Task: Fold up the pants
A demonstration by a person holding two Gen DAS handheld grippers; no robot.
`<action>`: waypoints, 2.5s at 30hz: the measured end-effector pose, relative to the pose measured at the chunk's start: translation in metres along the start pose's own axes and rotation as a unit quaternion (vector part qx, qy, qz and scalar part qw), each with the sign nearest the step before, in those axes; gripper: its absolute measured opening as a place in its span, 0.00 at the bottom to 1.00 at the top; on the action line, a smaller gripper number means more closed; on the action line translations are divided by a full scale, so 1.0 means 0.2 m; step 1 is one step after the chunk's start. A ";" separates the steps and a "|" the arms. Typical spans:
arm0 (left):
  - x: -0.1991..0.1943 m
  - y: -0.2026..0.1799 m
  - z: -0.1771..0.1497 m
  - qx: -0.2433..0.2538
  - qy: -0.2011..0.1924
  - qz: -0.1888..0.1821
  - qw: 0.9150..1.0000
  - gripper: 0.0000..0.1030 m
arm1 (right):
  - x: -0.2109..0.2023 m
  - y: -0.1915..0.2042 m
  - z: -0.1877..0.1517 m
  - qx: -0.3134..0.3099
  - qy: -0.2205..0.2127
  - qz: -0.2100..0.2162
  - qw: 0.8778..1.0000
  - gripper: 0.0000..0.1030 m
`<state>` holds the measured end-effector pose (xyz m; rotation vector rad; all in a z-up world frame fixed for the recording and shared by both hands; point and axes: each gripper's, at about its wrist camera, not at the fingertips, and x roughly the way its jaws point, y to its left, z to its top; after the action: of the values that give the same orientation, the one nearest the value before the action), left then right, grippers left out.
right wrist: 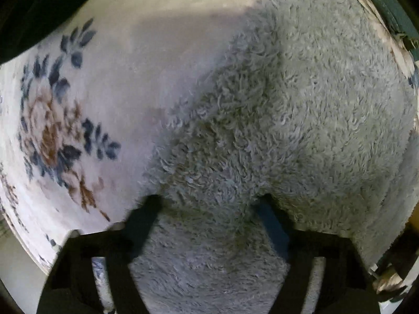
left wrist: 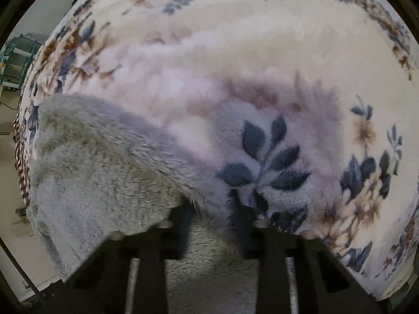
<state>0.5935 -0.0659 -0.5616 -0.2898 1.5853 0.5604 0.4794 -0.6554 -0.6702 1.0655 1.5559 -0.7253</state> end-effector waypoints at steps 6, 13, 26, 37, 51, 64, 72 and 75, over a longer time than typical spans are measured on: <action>-0.27 0.15 -0.21 -0.007 -0.050 -0.052 0.997 0.06 | -0.20 -0.06 -0.11 -0.047 -0.037 0.017 0.998 0.02; -0.58 0.34 -0.45 -0.002 -0.086 -0.115 0.990 0.06 | -0.57 -0.25 -0.30 -0.091 -0.071 0.066 0.991 0.00; -0.48 0.52 -0.56 0.007 -0.092 -0.124 0.988 0.06 | -0.15 -0.04 -0.12 -0.045 0.044 0.074 0.995 0.33; -0.63 0.70 -0.67 0.013 -0.113 -0.144 0.983 0.06 | -0.61 -0.29 -0.48 -0.110 -0.053 0.141 0.982 0.06; -0.31 1.17 -1.41 0.015 -0.058 -0.075 0.995 0.06 | -0.33 -1.28 -0.97 -0.100 -0.004 0.092 0.991 0.06; -0.07 1.20 -1.46 0.000 -0.064 -0.052 0.997 0.26 | -0.18 -1.68 -0.97 -0.143 0.007 0.098 0.985 0.50; -0.30 1.10 -1.51 0.044 -0.147 -0.004 0.988 0.64 | -0.56 -1.44 -0.70 -0.174 -0.122 0.079 0.974 0.70; -0.30 0.98 -1.53 0.080 -0.161 0.006 0.984 0.64 | -0.51 -1.18 -0.59 -0.210 -0.150 0.048 0.965 0.80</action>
<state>0.2383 -0.0661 -0.4646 -0.0637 1.3090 0.4600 0.2182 -0.6767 -0.5612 0.6749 1.3090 -0.4363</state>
